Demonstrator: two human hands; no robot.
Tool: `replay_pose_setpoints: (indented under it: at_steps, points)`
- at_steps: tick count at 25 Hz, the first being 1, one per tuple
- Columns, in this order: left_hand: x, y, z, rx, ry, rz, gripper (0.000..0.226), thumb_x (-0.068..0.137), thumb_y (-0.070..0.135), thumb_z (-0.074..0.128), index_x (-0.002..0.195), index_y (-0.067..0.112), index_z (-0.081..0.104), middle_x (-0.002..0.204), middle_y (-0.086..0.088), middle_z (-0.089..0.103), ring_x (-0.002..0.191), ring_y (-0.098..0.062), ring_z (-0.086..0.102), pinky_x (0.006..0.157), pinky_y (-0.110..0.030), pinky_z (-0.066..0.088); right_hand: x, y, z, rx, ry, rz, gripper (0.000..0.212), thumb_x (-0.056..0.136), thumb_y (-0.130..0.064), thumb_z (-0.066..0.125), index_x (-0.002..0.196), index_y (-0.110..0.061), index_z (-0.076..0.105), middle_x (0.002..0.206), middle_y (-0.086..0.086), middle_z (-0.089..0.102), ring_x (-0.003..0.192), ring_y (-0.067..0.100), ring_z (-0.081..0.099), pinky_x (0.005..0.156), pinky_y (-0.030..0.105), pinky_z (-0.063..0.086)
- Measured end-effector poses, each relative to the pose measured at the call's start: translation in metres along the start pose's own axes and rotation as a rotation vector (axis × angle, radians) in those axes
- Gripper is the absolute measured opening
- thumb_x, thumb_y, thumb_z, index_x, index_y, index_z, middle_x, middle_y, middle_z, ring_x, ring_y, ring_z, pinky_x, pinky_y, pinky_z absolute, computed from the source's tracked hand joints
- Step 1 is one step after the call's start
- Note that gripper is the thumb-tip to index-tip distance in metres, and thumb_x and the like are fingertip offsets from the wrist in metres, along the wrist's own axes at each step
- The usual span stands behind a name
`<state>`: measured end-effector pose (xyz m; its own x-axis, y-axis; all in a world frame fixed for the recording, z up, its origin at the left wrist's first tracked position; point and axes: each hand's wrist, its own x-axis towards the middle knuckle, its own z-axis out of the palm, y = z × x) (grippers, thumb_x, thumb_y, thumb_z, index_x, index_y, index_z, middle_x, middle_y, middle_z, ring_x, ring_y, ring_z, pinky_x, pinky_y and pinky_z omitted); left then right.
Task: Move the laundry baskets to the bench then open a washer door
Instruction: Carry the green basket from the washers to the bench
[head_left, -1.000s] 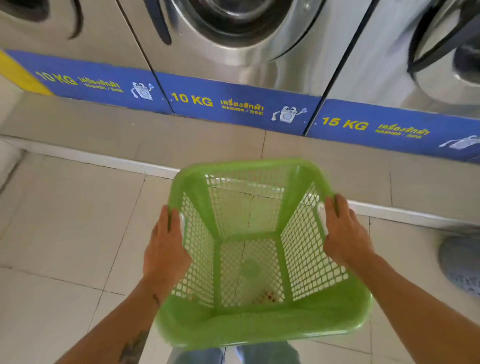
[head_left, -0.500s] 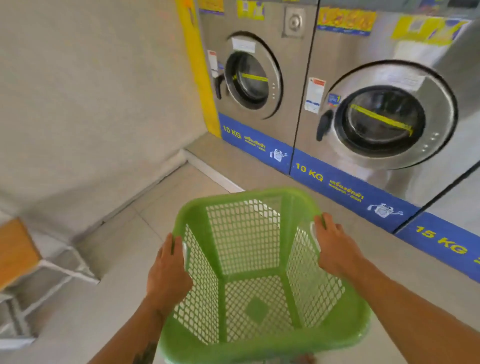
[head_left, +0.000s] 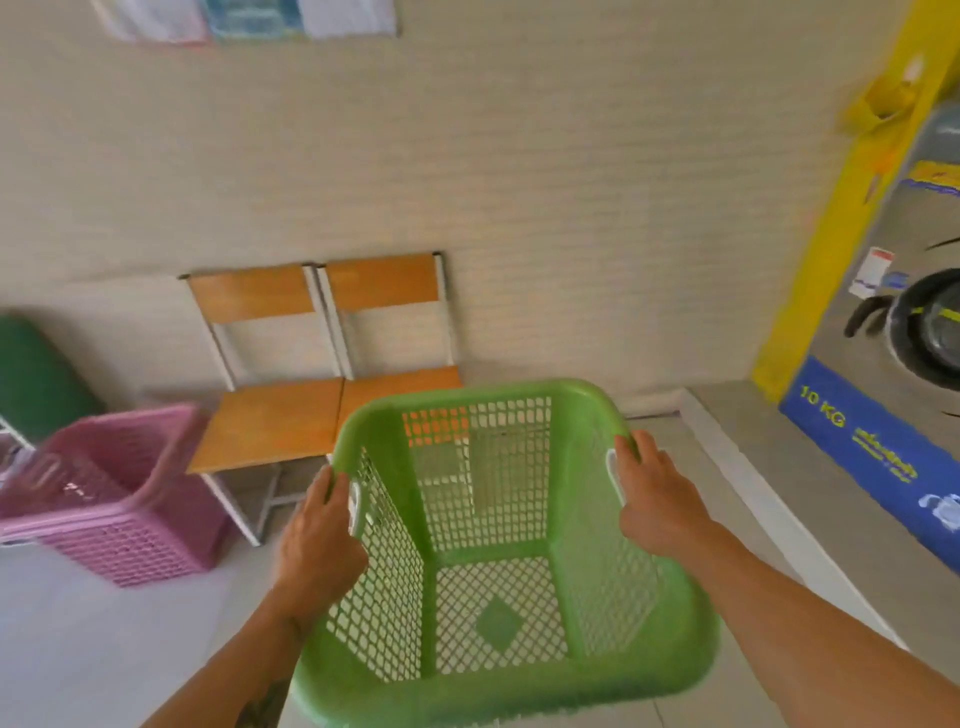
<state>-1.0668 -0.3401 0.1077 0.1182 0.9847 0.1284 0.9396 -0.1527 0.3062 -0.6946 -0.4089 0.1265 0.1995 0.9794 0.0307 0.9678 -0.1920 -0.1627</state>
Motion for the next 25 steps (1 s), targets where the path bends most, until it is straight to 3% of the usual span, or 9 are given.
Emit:
replay_pose_setpoints:
  at_steps: [4, 7, 9, 11, 13, 17, 20, 25]
  points:
    - [0.017, -0.101, -0.066, 0.017, 0.172, -0.139, 0.069, 0.062, -0.004, 0.063, 0.125, 0.018, 0.046, 0.127, 0.007, 0.043, 0.103, -0.019, 0.057, 0.069, -0.028, 0.058, 0.079, -0.129, -0.005, 0.018, 0.017, -0.222, 0.069, 0.069, -0.004, 0.063, 0.129, -0.015, 0.031, 0.131, 0.006, 0.028, 0.106, 0.03, 0.047, 0.063, 0.037, 0.04]
    - [0.028, -0.16, -0.1, 0.034, 0.262, -0.262, 0.079, 0.061, -0.004, 0.066, 0.134, 0.016, 0.043, 0.13, 0.006, 0.043, 0.102, -0.016, 0.053, 0.069, -0.02, 0.046, 0.138, -0.213, 0.003, 0.051, 0.02, -0.353, 0.071, 0.071, -0.004, 0.062, 0.133, -0.017, 0.029, 0.135, 0.004, 0.025, 0.11, 0.031, 0.048, 0.064, 0.037, 0.041]
    - [0.041, -0.197, -0.122, 0.07, 0.301, -0.355, 0.077, 0.063, -0.003, 0.064, 0.136, 0.014, 0.044, 0.131, 0.004, 0.045, 0.101, -0.016, 0.052, 0.073, -0.022, 0.043, 0.185, -0.272, 0.008, 0.112, 0.008, -0.437, 0.076, 0.071, -0.007, 0.062, 0.139, -0.018, 0.029, 0.14, 0.003, 0.024, 0.116, 0.033, 0.048, 0.071, 0.039, 0.047]
    - [0.061, -0.231, -0.149, 0.117, 0.308, -0.435, 0.071, 0.062, 0.003, 0.062, 0.13, 0.014, 0.048, 0.129, 0.003, 0.047, 0.101, -0.023, 0.058, 0.073, -0.029, 0.049, 0.233, -0.332, 0.01, 0.165, -0.021, -0.487, 0.084, 0.072, -0.006, 0.062, 0.147, -0.018, 0.026, 0.148, 0.003, 0.023, 0.12, 0.032, 0.049, 0.078, 0.038, 0.049]
    - [0.093, -0.267, -0.181, 0.169, 0.32, -0.5, 0.065, 0.059, 0.008, 0.059, 0.124, 0.015, 0.051, 0.123, 0.002, 0.05, 0.098, -0.029, 0.061, 0.074, -0.037, 0.052, 0.284, -0.393, 0.005, 0.244, -0.062, -0.551, 0.082, 0.076, -0.003, 0.06, 0.149, -0.017, 0.027, 0.151, 0.003, 0.022, 0.119, 0.031, 0.051, 0.077, 0.036, 0.047]
    - [0.146, -0.317, -0.236, 0.259, 0.405, -0.599, 0.058, 0.064, 0.005, 0.057, 0.121, 0.014, 0.051, 0.12, 0.001, 0.051, 0.093, -0.029, 0.061, 0.071, -0.038, 0.051, 0.368, -0.499, -0.007, 0.337, -0.069, -0.733, 0.077, 0.076, -0.005, 0.06, 0.146, -0.016, 0.031, 0.15, 0.004, 0.024, 0.123, 0.031, 0.05, 0.087, 0.042, 0.05]
    - [0.176, -0.362, -0.263, 0.279, 0.464, -0.654, 0.067, 0.061, 0.007, 0.058, 0.127, 0.017, 0.048, 0.122, 0.003, 0.05, 0.094, -0.029, 0.062, 0.074, -0.042, 0.055, 0.413, -0.576, -0.011, 0.364, -0.056, -0.81, 0.082, 0.072, -0.003, 0.06, 0.148, -0.015, 0.028, 0.146, 0.005, 0.027, 0.121, 0.034, 0.05, 0.085, 0.043, 0.051]
    - [0.22, -0.474, -0.289, 0.314, 0.484, -0.655, 0.073, 0.06, 0.006, 0.057, 0.13, 0.021, 0.044, 0.115, 0.005, 0.05, 0.089, -0.028, 0.062, 0.065, -0.042, 0.056, 0.458, -0.699, 0.011, 0.35, -0.038, -0.866, 0.08, 0.072, -0.005, 0.061, 0.146, -0.014, 0.032, 0.147, 0.006, 0.027, 0.118, 0.033, 0.05, 0.079, 0.038, 0.048]
